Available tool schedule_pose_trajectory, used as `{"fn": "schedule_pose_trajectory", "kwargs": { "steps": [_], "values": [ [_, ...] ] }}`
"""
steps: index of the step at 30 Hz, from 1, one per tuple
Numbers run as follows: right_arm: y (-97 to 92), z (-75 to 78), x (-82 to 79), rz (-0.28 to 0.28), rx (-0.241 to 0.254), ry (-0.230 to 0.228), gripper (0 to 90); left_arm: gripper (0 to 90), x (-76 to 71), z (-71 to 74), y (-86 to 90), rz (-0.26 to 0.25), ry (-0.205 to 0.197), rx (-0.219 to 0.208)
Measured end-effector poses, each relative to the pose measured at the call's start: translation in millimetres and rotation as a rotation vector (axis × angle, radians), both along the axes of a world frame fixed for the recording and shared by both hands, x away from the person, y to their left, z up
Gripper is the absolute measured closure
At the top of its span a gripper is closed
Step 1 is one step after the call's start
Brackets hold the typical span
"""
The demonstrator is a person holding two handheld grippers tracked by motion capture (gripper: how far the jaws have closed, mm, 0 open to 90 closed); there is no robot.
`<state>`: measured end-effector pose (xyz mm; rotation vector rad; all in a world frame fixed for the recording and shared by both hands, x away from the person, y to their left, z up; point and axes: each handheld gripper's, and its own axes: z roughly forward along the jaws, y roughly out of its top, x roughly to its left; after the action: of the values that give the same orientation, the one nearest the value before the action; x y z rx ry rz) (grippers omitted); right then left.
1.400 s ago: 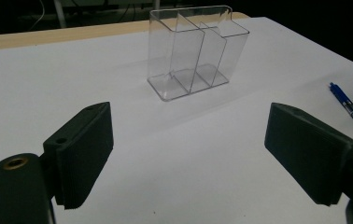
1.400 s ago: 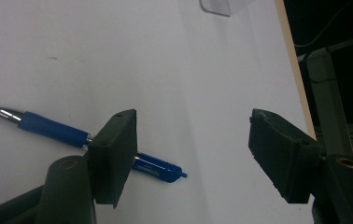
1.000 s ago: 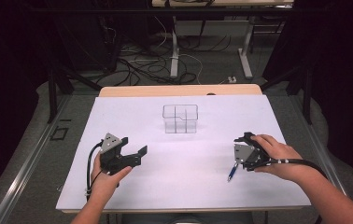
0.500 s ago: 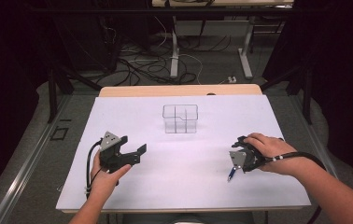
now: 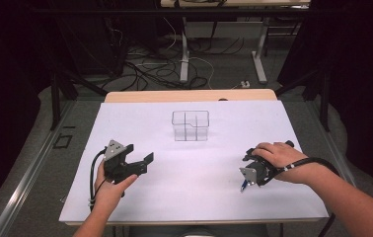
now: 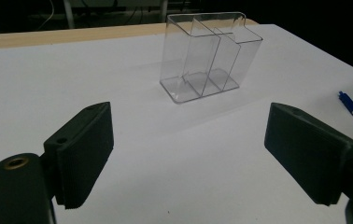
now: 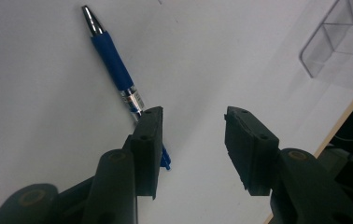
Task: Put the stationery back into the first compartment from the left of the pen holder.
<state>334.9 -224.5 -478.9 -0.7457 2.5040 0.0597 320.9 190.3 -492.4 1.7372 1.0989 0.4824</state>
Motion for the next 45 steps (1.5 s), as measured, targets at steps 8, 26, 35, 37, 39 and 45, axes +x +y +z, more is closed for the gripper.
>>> {"fn": "schedule_pose_trajectory", "kwargs": {
  "steps": [8, 26, 35, 37, 39, 45],
  "values": [
    [2.0, -4.6, 1.1, 0.07, -0.103, 0.08, 60.8, 15.8, 0.7, -0.3, 0.3, 0.008, 0.012, -0.011],
    [8.3, -28.5, -3.9, 0.159, -0.167, 0.099, 65.5, 16.1, 1.4, -1.9, 3.2, 0.017, 0.018, -0.007],
    [9.3, -37.4, -4.0, 0.175, -0.184, 0.131, 65.6, 16.1, 1.4, -2.0, 3.0, 0.018, 0.017, -0.005],
    [9.6, -38.5, -4.0, 0.18, -0.191, 0.13, 65.6, 16.1, 1.4, -2.0, 3.0, 0.018, 0.018, -0.004],
    [9.9, -39.7, -4.1, 0.182, -0.194, 0.133, 65.8, 16.1, 1.5, -2.1, 2.9, 0.018, 0.018, -0.003],
    [13.9, -41.4, -4.6, 0.197, -0.218, 0.127, 65.9, 16.1, 1.1, -1.6, 3.4, 0.014, 0.014, 0.004]
  ]
}}
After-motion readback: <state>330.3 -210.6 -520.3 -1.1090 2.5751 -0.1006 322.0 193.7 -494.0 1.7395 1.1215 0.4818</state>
